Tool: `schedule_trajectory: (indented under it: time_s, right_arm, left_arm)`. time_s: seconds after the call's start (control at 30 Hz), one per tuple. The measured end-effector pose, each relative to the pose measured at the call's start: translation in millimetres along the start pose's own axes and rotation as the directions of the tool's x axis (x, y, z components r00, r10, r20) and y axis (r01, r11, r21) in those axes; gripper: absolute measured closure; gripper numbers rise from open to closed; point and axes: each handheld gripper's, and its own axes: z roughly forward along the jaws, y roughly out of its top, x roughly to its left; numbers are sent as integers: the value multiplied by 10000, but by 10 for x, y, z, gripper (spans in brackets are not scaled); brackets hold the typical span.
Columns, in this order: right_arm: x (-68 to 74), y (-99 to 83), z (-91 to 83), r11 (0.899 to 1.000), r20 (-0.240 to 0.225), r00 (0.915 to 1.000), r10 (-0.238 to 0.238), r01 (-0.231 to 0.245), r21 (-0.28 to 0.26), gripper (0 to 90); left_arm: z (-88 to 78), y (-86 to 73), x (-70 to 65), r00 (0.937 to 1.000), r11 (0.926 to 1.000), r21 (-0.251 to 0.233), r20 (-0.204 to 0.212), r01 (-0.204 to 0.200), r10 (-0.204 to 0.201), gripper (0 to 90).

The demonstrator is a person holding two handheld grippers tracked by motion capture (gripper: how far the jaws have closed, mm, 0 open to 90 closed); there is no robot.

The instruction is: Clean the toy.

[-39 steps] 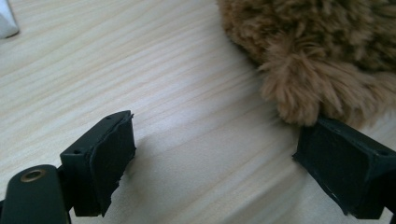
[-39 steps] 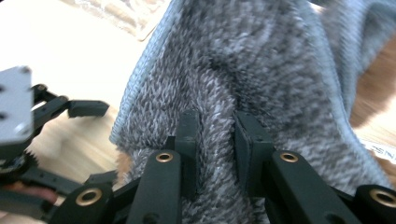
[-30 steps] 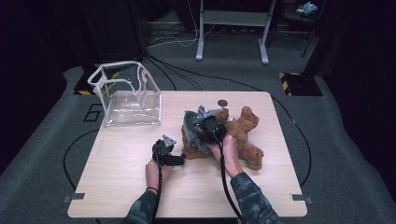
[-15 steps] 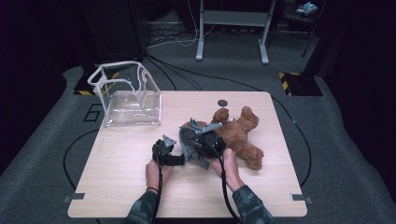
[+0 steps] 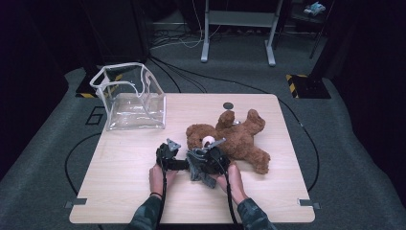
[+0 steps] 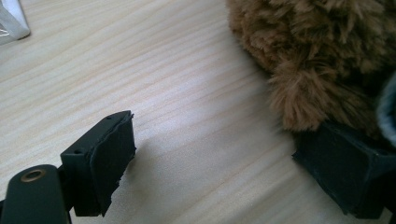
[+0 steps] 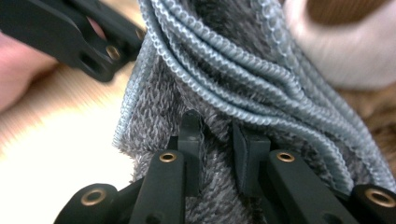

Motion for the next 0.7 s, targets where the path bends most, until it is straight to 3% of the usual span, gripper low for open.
schedule_trajectory:
  time_s: [0.1, 0.2, 0.3, 0.43, 0.53, 0.7]
  right_arm:
    - [30, 10, -116, 9996, 7, 9998, -177, 177, -231, 751]
    - [64, 87, -356, 9962, 94, 9990, -428, 434, -752, 751]
    - [66, 205, -619, 9878, 209, 9976, -666, 688, -1397, 752]
    - [11, 427, -878, 9744, 740, 9957, -552, 699, -2136, 751]
    - [-91, 605, -939, 9713, 1163, 9928, -279, 544, -2313, 751]
    - [-260, 859, -847, 9736, 1825, 9832, 64, 355, -2254, 750]
  left_arm:
    - [0, 0, 0, 10000, 10000, -3, -9, -16, 16, 113]
    - [1, -1, -3, 10000, 10000, -18, -18, 4, -4, 113]
    - [-6, 1, -3, 10000, 10000, 46, -6, -63, 63, 112]
    - [-8, 1, -6, 9999, 9999, 52, -33, -99, 99, 113]
    - [-2, -1, -14, 10000, 10000, -44, -38, 11, -11, 113]
    - [-2, 0, -15, 10000, 10000, -45, -38, -19, 19, 113]
